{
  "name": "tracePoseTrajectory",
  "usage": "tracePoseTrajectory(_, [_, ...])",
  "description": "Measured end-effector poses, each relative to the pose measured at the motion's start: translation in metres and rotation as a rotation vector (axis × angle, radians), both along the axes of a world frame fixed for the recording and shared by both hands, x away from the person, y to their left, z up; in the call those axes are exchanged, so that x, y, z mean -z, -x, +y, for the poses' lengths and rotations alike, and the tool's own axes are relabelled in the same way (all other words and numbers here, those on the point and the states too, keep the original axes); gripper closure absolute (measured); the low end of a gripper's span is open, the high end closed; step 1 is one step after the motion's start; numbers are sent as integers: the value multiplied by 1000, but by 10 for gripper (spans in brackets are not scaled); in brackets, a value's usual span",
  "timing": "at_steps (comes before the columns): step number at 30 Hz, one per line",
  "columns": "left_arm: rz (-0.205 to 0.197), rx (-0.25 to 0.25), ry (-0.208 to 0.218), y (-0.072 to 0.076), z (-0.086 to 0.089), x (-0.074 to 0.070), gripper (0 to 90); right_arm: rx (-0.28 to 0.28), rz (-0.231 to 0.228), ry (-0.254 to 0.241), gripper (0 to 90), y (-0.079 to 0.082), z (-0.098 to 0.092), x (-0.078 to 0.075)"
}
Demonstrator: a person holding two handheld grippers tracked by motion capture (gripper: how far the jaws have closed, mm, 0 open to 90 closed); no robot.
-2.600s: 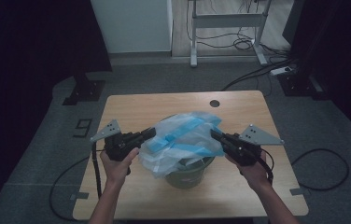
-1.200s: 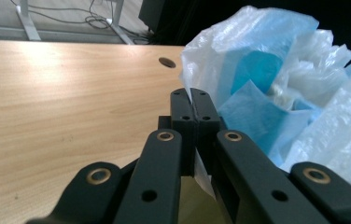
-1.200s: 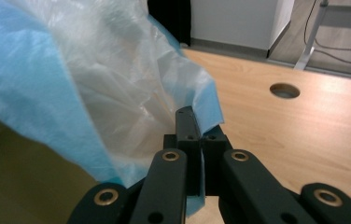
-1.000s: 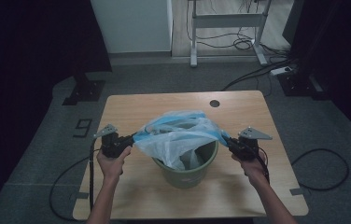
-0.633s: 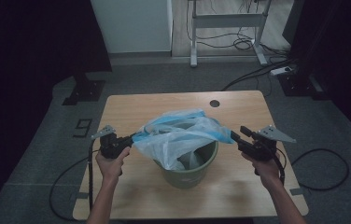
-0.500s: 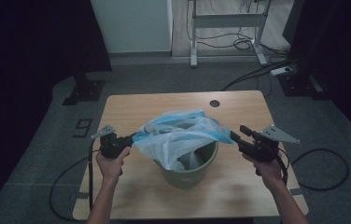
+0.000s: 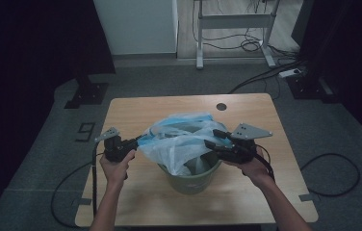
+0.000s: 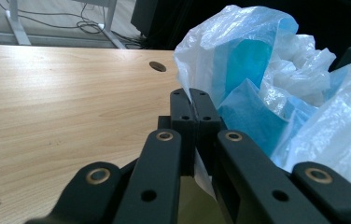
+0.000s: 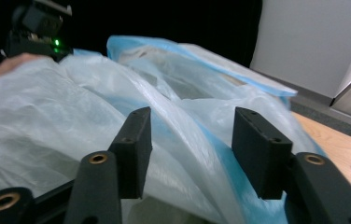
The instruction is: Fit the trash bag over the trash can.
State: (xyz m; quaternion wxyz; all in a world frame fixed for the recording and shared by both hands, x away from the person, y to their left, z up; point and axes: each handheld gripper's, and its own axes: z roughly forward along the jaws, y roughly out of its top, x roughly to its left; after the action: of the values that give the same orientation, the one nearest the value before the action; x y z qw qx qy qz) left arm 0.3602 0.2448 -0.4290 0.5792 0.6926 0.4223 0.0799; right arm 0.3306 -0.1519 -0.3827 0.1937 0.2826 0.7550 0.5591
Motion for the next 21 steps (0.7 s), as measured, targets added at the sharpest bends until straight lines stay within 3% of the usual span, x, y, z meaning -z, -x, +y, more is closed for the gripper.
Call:
tracePoseTrajectory(2, [0, 1, 2, 0, 0, 0, 895, 4, 6, 16, 542, -4, 3, 2])
tracePoseTrajectory(3, [-1, 1, 4, 0, 1, 0, 895, 8, 13, 19, 657, -5, 3, 3])
tracePoseTrajectory(4, [-1, 1, 4, 0, 1, 0, 895, 8, 13, 19, 657, -5, 3, 3])
tracePoseTrajectory(5, [-1, 1, 6, 0, 1, 0, 895, 22, 18, 13, 779, -6, 1, 4])
tracePoseTrajectory(8, [-5, 0, 7, 1, 0, 0, 895, 28, 15, -8, 887, -3, -3, 3])
tracePoseTrajectory(13, [-13, 3, 8, 4, 0, -2, 895, 12, -19, -62, 889, 13, -10, 0])
tracePoseTrajectory(15, [-16, 5, 8, 5, 0, -2, 894, -31, -53, -105, 889, 34, -15, 3])
tracePoseTrajectory(16, [-16, 7, 8, 6, -1, -2, 894, -31, -53, -105, 889, 34, -15, 3])
tracePoseTrajectory(17, [-17, 9, 5, 7, 0, -2, 894, -69, -62, -134, 890, 49, -18, 7])
tracePoseTrajectory(19, [-16, 10, 6, 9, 0, -1, 894, -89, -66, -145, 890, 56, -18, 10])
tracePoseTrajectory(20, [-14, 11, 4, 10, 0, -1, 894, -132, -61, -159, 890, 70, -18, 15])
tracePoseTrajectory(21, [-14, 9, 4, 11, 0, 0, 894, -132, -61, -159, 890, 70, -18, 15])
